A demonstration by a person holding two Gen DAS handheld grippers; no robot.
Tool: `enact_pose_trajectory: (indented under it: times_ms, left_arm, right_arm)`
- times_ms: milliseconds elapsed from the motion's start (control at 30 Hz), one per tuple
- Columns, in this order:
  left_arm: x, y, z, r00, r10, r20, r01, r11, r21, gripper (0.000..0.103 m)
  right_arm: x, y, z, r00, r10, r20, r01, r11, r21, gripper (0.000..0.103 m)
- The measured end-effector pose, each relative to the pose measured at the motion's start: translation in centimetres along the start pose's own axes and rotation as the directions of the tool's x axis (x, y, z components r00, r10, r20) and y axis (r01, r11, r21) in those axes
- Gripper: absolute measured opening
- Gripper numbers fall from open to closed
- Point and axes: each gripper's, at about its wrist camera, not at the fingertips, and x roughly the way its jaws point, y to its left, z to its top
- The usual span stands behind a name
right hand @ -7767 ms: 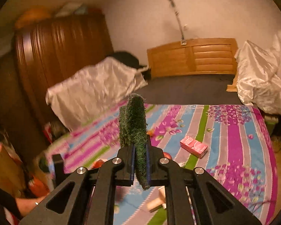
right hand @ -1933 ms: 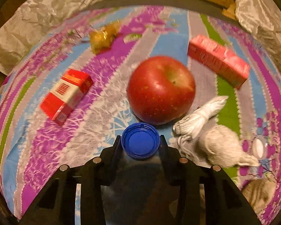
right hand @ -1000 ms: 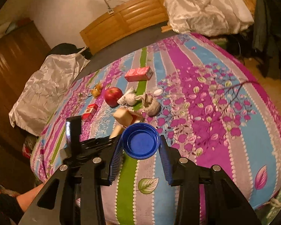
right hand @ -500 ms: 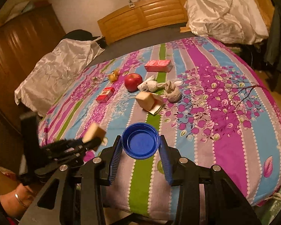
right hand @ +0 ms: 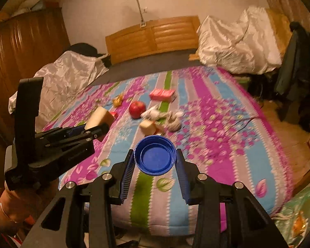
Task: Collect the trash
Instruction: 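Grasp the beige foam block with the left gripper while the right holds the cap, then carry the foam block and blue cap over the green bin with both grippers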
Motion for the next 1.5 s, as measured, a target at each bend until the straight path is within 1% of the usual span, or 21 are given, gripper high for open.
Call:
enact_pose_trajectory:
  times_ms: [167, 300, 400, 500, 600, 700, 767, 800, 900, 933, 1067, 1100, 1167, 1200, 1267, 1300, 1400, 1467, 1500]
  left_arm:
    - [-0.8, -2.9, 1.4, 0.999, -0.021, 0.030, 0.019, 0.999, 0.042, 0.028]
    - [-1.3, -6.0, 2.4, 0.997, -0.058, 0.053, 0.053, 0.994, 0.093, 0.028]
    - [-1.5, -8.7, 2.9, 0.994, -0.092, 0.062, 0.083, 0.987, 0.136, 0.028]
    - [-1.8, -11.4, 3.4, 0.989, -0.129, 0.071, 0.115, 0.978, 0.176, 0.028]
    - [-1.9, -14.6, 3.8, 0.982, -0.174, 0.078, 0.152, 0.962, 0.228, 0.028]
    - [-1.9, -17.4, 4.2, 0.974, -0.216, 0.076, 0.189, 0.945, 0.267, 0.028]
    - [-2.0, -19.4, 4.2, 0.967, -0.243, 0.076, 0.210, 0.931, 0.299, 0.028]
    - [-2.0, -20.8, 4.2, 0.962, -0.262, 0.076, 0.225, 0.919, 0.322, 0.028]
    - [-2.0, -23.7, 3.8, 0.952, -0.300, 0.068, 0.255, 0.893, 0.370, 0.028]
    - [-1.9, -24.9, 3.6, 0.947, -0.315, 0.062, 0.268, 0.881, 0.391, 0.028]
    - [-1.7, -28.6, 3.0, 0.931, -0.364, 0.044, 0.305, 0.837, 0.454, 0.028]
    - [-1.8, -29.5, 2.8, 0.927, -0.372, 0.041, 0.311, 0.828, 0.467, 0.028]
    - [-1.8, -31.5, 2.4, 0.917, -0.398, 0.030, 0.331, 0.802, 0.496, 0.028]
    - [-1.8, -32.1, 2.3, 0.913, -0.407, 0.027, 0.339, 0.794, 0.505, 0.028]
    - [-1.7, -34.1, 1.9, 0.904, -0.428, 0.016, 0.354, 0.768, 0.533, 0.028]
    - [-1.8, -34.7, 1.7, 0.901, -0.434, 0.013, 0.359, 0.760, 0.543, 0.028]
    - [-1.7, -37.2, 1.0, 0.892, -0.453, -0.015, 0.379, 0.727, 0.573, 0.028]
    - [-1.6, -38.3, 0.6, 0.887, -0.460, -0.028, 0.387, 0.710, 0.589, 0.028]
    - [-1.5, -39.0, 0.2, 0.885, -0.465, -0.036, 0.391, 0.697, 0.601, 0.028]
  right_arm:
    - [-2.9, -1.7, 1.3, 0.996, -0.070, 0.061, 0.069, 0.998, 0.010, 0.041]
    - [-5.9, -4.3, 1.8, 0.985, -0.139, 0.107, 0.134, 0.990, 0.048, 0.041]
    - [-7.6, -6.1, 1.8, 0.975, -0.185, 0.124, 0.175, 0.981, 0.081, 0.041]
    - [-9.5, -8.4, 1.5, 0.962, -0.237, 0.138, 0.221, 0.967, 0.123, 0.041]
    - [-11.5, -11.0, 0.9, 0.946, -0.290, 0.146, 0.264, 0.949, 0.171, 0.041]
    - [-13.7, -13.9, 0.1, 0.925, -0.349, 0.150, 0.312, 0.923, 0.224, 0.041]
    - [-15.0, -15.5, -0.6, 0.913, -0.381, 0.148, 0.338, 0.907, 0.253, 0.041]
    - [-15.7, -16.2, -1.0, 0.905, -0.398, 0.148, 0.352, 0.898, 0.266, 0.041]
    - [-17.9, -18.9, -2.2, 0.879, -0.457, 0.138, 0.400, 0.863, 0.310, 0.041]
    - [-18.8, -19.9, -2.7, 0.866, -0.483, 0.131, 0.422, 0.845, 0.327, 0.041]
    - [-21.7, -23.4, -4.5, 0.823, -0.558, 0.103, 0.485, 0.785, 0.385, 0.041]
    - [-22.7, -24.4, -5.1, 0.808, -0.582, 0.093, 0.505, 0.765, 0.400, 0.041]
    - [-23.9, -25.9, -6.1, 0.783, -0.617, 0.077, 0.536, 0.733, 0.418, 0.041]
    - [-24.5, -26.3, -6.6, 0.775, -0.629, 0.070, 0.547, 0.721, 0.424, 0.041]
    - [-25.6, -27.6, -7.6, 0.753, -0.657, 0.046, 0.575, 0.690, 0.439, 0.041]
    - [-26.2, -28.4, -8.3, 0.741, -0.671, 0.028, 0.591, 0.672, 0.446, 0.041]
    - [-26.9, -30.2, -9.7, 0.719, -0.695, -0.014, 0.622, 0.633, 0.460, 0.041]
    - [-27.3, -31.2, -10.5, 0.713, -0.700, -0.034, 0.629, 0.617, 0.473, 0.041]
    - [-27.4, -31.3, -10.7, 0.712, -0.702, -0.038, 0.630, 0.613, 0.476, 0.041]
